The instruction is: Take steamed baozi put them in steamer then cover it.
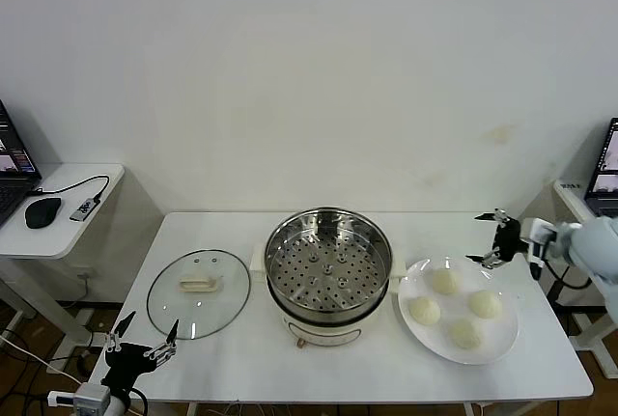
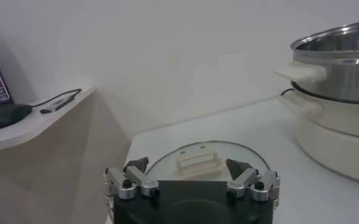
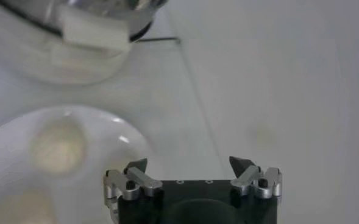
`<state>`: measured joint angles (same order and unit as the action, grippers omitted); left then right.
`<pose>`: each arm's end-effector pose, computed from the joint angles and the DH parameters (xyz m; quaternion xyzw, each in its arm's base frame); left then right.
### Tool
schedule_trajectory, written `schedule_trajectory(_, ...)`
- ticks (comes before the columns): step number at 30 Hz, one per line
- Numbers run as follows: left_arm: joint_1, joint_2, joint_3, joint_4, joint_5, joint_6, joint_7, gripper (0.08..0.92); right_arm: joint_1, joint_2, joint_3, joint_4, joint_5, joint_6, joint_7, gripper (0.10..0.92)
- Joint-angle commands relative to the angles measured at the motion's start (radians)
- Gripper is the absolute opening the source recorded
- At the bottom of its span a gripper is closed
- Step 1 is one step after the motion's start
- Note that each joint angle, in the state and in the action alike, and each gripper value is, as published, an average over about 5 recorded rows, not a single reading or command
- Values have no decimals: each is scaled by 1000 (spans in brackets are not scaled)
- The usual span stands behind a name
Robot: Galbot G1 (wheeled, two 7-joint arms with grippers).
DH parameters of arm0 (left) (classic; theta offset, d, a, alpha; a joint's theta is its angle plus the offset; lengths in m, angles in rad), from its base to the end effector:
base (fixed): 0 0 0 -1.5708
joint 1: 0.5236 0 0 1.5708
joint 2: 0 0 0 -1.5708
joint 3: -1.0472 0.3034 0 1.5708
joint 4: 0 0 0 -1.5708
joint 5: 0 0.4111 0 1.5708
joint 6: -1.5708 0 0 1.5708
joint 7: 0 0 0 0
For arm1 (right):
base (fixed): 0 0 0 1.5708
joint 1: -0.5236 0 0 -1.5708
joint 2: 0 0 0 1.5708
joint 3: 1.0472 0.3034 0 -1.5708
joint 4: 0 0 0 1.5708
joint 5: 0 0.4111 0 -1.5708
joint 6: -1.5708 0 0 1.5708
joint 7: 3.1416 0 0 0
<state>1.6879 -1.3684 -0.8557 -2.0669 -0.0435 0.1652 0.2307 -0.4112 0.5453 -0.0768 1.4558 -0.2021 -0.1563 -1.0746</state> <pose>0.2251 0.1371 -0.2699 -0.0147 -0.9805 -0.1272 0.1490 0.4963 -0.1801 -0.1048 0.4135 -0.6707 0.5386 0.2985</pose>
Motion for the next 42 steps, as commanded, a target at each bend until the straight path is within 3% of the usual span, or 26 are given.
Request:
schedule_trajectory(1, 4, -12, -5, -9, 1, 0, 0, 823, 292, 85, -350, -213, -147, 100, -193, 823)
schedule_trajectory(10, 2, -20, -7, -19, 6, 9, 4, 823, 236, 188, -337, -280, -239, 103, -169, 823)
schedule_trajectory(42, 19, 2, 6, 9, 23, 3, 16, 823, 166, 264, -321, -406, -225, 60, -47, 823)
